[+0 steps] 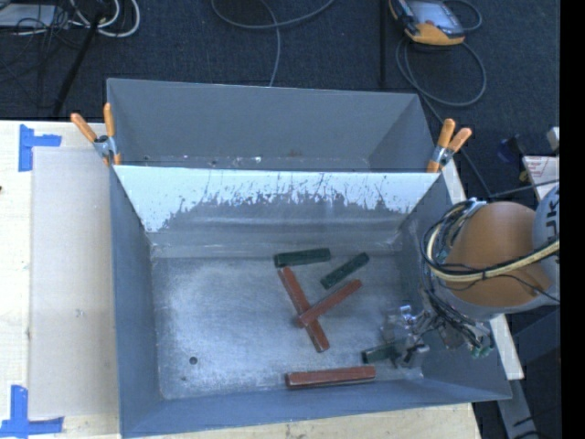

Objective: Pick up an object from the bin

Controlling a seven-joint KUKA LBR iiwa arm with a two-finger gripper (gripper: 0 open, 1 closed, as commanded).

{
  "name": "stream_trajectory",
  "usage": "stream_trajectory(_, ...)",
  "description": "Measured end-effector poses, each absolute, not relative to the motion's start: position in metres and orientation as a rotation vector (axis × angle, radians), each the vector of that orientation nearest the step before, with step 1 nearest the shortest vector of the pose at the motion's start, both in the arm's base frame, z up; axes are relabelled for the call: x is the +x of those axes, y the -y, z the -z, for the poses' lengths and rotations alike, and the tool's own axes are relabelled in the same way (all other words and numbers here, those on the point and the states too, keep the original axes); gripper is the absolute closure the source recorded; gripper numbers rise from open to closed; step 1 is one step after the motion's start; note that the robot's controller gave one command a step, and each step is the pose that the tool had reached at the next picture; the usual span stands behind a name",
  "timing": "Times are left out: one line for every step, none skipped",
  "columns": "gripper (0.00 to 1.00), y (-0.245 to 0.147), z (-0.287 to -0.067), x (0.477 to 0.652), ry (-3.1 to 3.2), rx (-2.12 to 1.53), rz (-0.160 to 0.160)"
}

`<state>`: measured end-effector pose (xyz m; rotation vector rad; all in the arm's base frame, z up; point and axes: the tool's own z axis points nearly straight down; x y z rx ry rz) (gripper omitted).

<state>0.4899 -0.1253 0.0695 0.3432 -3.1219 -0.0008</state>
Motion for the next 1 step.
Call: stream_trajectory(1.0,0.1177,-0.233,0.5081,3.134,0.325,-0.004)
